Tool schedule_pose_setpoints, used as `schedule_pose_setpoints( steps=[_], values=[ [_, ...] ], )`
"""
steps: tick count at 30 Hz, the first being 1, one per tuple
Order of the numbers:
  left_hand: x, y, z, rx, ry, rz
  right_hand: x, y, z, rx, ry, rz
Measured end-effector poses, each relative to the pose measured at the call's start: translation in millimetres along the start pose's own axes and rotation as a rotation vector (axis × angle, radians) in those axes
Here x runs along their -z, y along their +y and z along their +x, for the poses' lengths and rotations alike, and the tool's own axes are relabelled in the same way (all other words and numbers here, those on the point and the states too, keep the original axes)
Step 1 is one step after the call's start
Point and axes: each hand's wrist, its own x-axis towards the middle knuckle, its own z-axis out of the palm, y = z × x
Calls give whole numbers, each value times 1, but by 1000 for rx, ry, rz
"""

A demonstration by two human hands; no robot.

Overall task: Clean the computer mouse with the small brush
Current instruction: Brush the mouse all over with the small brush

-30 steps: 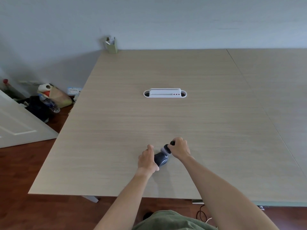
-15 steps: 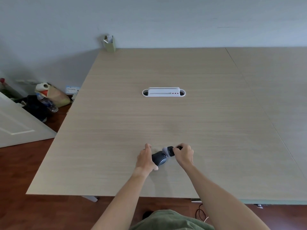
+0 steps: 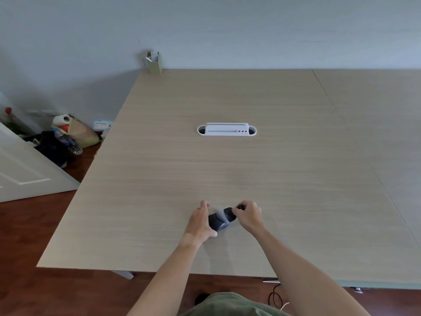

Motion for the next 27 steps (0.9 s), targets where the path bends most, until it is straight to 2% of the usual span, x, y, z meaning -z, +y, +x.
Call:
schedule_pose_setpoints(
  steps=[4, 9, 14, 17, 20, 24, 27],
  values=[
    [5, -2, 4, -49, -7, 91, 1, -1, 1, -8, 152, -38],
    [8, -5, 9, -125, -16, 205, 1, -5, 0, 12, -4, -18],
    [8, -5, 10, -200, -2, 284, 2, 2, -1, -19, 114, -62],
    [6, -6, 11, -223, 8, 282, 3, 2, -3, -12, 57, 60],
    [4, -6, 10, -241, 5, 267, 0, 6, -5, -14, -17, 11],
    [4, -6, 9, -249, 7, 264, -1, 8, -5, -19, 104, -25],
    [1, -8, 7, -229, 11, 257, -1, 3, -7, 8, 93, 51]
  ],
)
